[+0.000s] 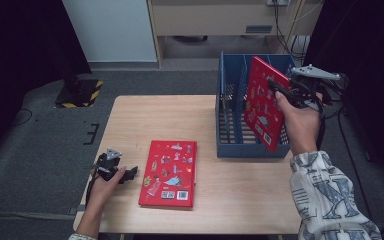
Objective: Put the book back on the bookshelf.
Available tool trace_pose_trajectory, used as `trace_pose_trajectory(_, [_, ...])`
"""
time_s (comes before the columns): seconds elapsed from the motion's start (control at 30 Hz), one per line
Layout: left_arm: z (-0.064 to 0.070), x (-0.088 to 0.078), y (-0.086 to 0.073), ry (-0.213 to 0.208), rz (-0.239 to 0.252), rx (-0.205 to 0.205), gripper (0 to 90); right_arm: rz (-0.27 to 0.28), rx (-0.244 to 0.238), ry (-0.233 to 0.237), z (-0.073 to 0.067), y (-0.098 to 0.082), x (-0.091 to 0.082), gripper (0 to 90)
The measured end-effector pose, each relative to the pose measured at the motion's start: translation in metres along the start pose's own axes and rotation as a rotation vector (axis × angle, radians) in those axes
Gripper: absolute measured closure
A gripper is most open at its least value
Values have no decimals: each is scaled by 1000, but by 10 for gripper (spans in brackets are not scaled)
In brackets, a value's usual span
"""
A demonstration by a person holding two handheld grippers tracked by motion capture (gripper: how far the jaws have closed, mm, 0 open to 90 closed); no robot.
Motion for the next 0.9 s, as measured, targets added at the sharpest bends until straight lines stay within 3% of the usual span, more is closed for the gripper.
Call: trace_pose_trajectory(0.9, [2, 1, 1, -4, 5, 0, 0, 5, 18, -95, 16, -3, 40, 793])
Point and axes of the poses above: each handheld gripper's, and its own axes: x roughly forward along the jaws, y roughly out of its top, z roughly to its right, the point moved 3 cm from there along x, roughly forward along the jaws, and after that the axes turned 9 degrees about y, right-handed, at the moved point
